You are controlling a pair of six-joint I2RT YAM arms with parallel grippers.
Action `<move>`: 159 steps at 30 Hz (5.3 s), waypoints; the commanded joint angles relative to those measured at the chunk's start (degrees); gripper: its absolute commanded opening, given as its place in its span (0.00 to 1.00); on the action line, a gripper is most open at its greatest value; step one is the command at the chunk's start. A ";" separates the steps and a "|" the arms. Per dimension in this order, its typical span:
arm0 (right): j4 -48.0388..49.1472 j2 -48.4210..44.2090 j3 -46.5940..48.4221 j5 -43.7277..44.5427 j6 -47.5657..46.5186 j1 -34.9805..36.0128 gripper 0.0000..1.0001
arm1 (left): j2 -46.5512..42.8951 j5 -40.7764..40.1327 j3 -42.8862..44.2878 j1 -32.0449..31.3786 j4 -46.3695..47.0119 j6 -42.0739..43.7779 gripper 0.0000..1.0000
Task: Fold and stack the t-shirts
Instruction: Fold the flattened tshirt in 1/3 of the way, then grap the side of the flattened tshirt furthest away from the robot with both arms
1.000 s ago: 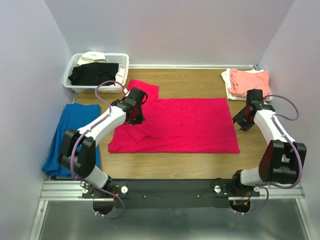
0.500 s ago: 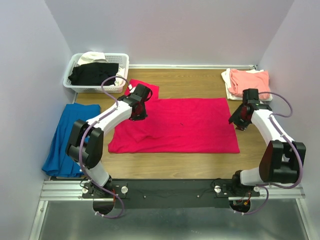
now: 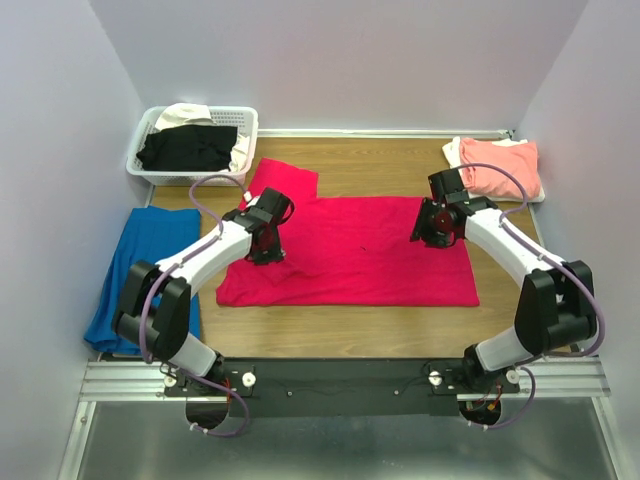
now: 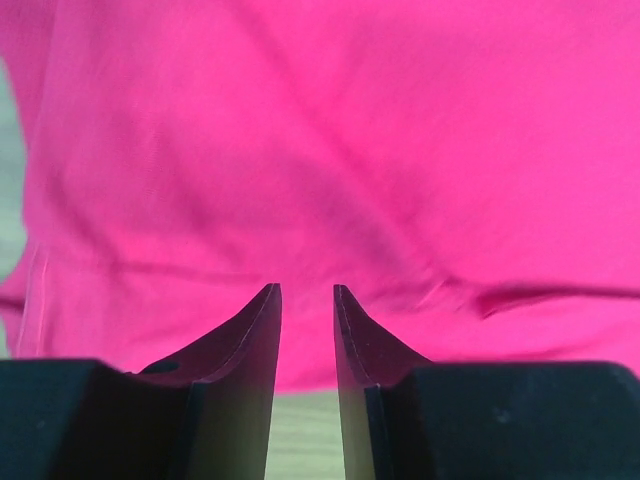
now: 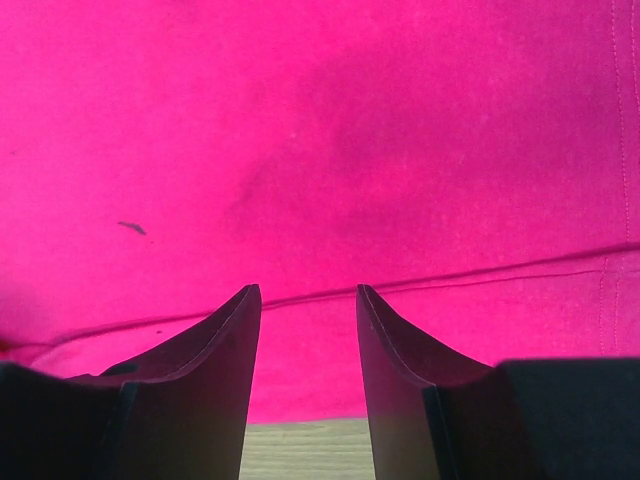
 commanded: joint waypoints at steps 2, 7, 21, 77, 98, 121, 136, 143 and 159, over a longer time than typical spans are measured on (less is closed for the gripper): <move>0.98 1.83 1.59 1.50 -0.10 0.27 0.52 | -5.43 0.72 -5.59 -0.03 -4.02 -4.61 0.36; 0.89 2.62 1.50 2.03 -0.28 0.27 0.51 | -5.79 3.00 -9.29 -0.03 -1.04 -5.32 0.35; 0.89 3.58 2.20 2.20 -0.63 0.27 0.51 | -1.39 5.38 -8.68 -0.03 4.25 -4.36 0.35; 0.37 4.55 1.15 4.31 2.00 0.27 0.50 | 20.67 -6.64 18.30 -6.44 2.31 13.04 0.00; 0.28 8.42 2.47 7.56 1.83 0.27 0.52 | 20.49 -16.43 30.26 -4.43 -0.94 11.38 0.52; -1.21 12.55 -8.34 7.56 5.16 0.27 0.52 | 23.39 -4.63 32.53 8.23 2.23 14.54 0.49; -8.16 9.91 -12.65 14.68 8.24 -0.96 0.52 | 38.24 -4.46 53.35 9.99 -1.73 15.60 0.48; -8.07 10.27 -9.32 14.51 7.54 -0.88 0.52 | 54.30 -6.74 74.62 10.52 -5.07 13.14 0.50; -10.18 10.88 -5.80 16.27 6.66 -0.96 0.52 | 62.15 -7.82 82.19 13.68 2.13 16.12 0.52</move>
